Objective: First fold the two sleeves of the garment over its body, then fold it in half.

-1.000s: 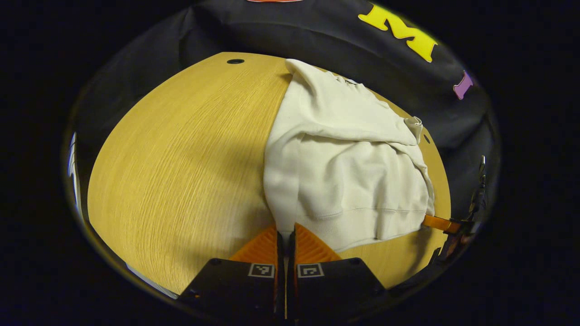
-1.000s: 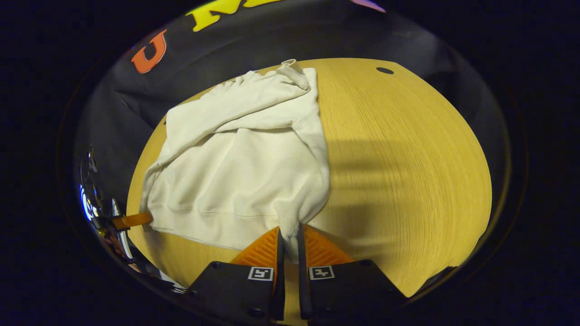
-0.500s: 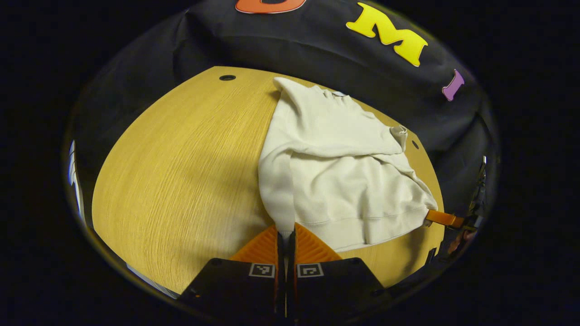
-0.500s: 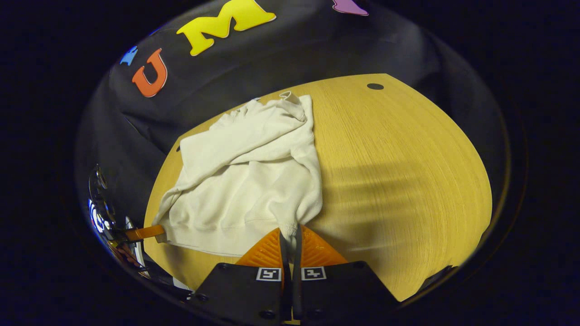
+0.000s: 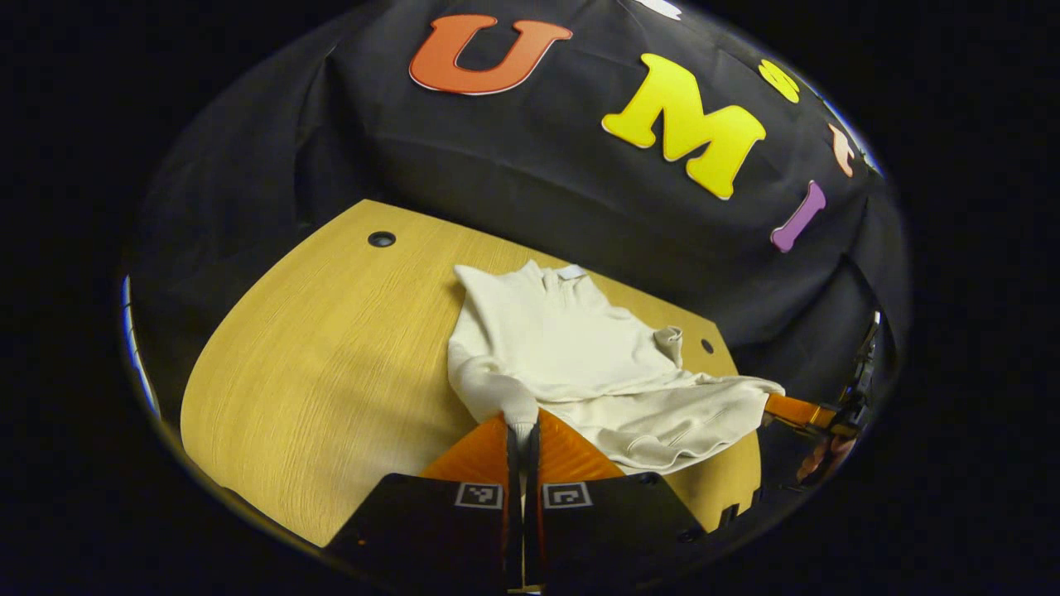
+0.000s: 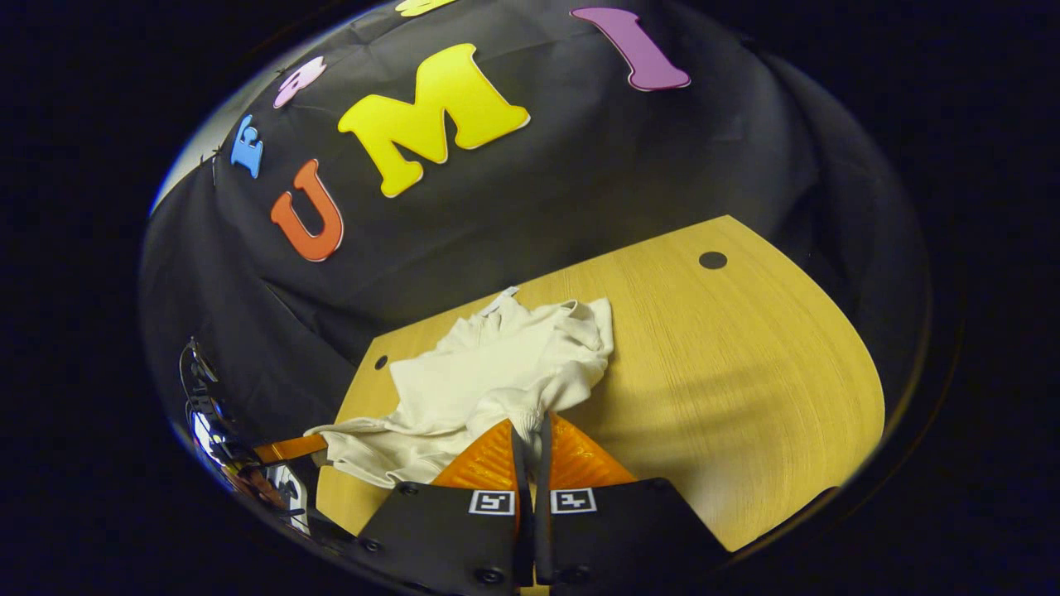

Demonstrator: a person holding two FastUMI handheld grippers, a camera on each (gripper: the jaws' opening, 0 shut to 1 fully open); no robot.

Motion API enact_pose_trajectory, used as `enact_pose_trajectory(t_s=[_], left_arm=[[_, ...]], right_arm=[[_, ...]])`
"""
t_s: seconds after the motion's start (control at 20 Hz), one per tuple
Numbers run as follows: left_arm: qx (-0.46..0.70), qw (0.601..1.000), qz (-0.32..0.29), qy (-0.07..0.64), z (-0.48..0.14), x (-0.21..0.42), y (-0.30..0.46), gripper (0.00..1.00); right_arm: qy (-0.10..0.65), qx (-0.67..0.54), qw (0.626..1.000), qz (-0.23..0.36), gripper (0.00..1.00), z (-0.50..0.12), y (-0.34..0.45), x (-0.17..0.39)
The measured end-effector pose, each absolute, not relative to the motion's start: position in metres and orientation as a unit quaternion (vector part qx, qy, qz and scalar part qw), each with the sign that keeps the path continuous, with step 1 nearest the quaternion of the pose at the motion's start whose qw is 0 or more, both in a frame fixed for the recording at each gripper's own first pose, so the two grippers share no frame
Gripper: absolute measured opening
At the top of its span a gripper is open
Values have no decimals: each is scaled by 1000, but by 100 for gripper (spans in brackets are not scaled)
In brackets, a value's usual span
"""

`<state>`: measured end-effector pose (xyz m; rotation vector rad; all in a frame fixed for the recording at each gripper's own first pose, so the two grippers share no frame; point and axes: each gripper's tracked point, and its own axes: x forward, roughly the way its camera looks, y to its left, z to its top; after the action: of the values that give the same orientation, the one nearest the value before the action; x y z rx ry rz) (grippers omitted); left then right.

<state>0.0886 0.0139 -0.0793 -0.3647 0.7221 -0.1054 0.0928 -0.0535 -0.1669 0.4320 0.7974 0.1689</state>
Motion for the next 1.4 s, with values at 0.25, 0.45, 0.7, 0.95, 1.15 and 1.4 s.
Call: enact_pose_trajectory(t_s=[0.25, 0.45, 0.7, 0.95, 1.15, 1.4], left_arm=[[-190, 929, -67, 310, -33, 150, 15, 4], [-171, 939, -79, 289, -13, 216, 11, 4], [-168, 940, -63, 289, -48, 306, 16, 4], [-166, 936, -33, 308, -133, 360, 25, 4], [-137, 942, -18, 305, -187, 396, 33, 4], [-107, 945, -15, 310, -228, 412, 41, 4]], right_arm=[[362, 202, 905, 95, 1, -123, -43, 161], [366, 176, 908, 108, 1, -116, -29, 231], [383, 184, 901, 92, 1, -172, -24, 309], [419, 185, 886, 69, 1, -273, -15, 351], [420, 170, 890, 49, 1, -317, -12, 374], [412, 162, 897, 24, 1, -360, -13, 396]])
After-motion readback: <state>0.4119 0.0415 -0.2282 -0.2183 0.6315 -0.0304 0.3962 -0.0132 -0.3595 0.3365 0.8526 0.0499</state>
